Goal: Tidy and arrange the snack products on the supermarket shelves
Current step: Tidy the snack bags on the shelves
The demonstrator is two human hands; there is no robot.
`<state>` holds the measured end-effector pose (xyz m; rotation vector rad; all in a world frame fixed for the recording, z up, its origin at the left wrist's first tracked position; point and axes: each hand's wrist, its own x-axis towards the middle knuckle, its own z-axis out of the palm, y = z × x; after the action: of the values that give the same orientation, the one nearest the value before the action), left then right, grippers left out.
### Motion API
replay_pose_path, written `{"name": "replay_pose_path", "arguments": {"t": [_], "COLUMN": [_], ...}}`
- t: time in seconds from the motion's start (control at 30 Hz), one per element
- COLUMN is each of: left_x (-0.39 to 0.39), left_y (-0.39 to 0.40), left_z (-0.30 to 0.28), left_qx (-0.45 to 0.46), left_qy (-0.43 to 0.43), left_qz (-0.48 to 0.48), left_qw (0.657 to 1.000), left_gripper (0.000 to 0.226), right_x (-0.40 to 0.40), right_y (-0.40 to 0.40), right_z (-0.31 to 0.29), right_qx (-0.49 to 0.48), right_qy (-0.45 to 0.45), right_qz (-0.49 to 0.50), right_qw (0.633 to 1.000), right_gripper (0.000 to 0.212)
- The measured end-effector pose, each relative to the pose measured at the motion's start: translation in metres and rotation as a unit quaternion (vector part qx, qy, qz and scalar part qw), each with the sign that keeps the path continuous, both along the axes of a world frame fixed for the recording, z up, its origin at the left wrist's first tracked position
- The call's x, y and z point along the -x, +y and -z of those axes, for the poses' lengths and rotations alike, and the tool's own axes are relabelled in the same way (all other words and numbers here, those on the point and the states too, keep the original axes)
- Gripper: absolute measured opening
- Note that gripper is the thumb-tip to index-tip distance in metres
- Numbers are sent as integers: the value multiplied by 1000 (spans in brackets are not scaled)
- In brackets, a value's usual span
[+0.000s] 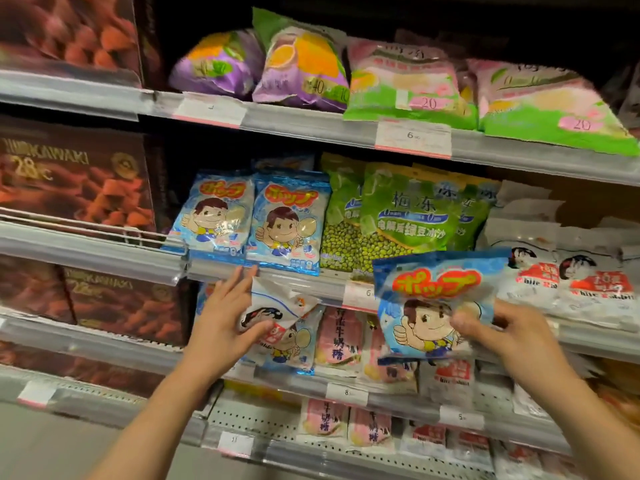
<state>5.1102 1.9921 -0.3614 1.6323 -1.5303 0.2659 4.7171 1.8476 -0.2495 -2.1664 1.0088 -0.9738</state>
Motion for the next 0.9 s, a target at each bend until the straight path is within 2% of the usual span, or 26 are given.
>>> {"name": "replay_pose_path", "arguments": {"t": [0.1, 0.2, 0.4, 0.6, 0.73, 0.77, 0.83, 0.9], "left_x": [-6, -11, -12, -10, -9, -9, -9, -11], "left_y": [-5, -6, -7, -11, -11, -11, -11, -10], "left_z": [5, 7, 11, 15, 15, 15, 15, 16], "left_qx": [-2, -15, 5, 28, 19, 19, 20, 30], "left_qy": [-2, -2, 21, 20, 32, 33, 29, 23], "left_qz": [-1, -3, -2, -7, -6, -5, -6, -5], "left_qw": [1000, 1000, 1000, 999, 999, 999, 999, 999], "left_gripper": [73, 80, 66, 64, 65, 64, 57, 47], "right_x": [-51, -111, -204, -240, -247, -245, -239, -233], "right_y": [6, 9, -5, -12, -10, -7, -7, -4], "right_z": [-29, -50, -50, -60, -59, -60, -62, -66], "right_qx": [-18, -14, -54, 4, -67, -24, 140, 292], "right_qy": [-25, -44, -17, -27, 71, 120, 190, 181], "right_qz": [-35, -57, -46, 24, 30, 38, 100, 166], "right_qw": [999, 997, 997, 999, 995, 992, 967, 924], "right_gripper": [35, 41, 22, 12, 28, 31, 46, 58]}}
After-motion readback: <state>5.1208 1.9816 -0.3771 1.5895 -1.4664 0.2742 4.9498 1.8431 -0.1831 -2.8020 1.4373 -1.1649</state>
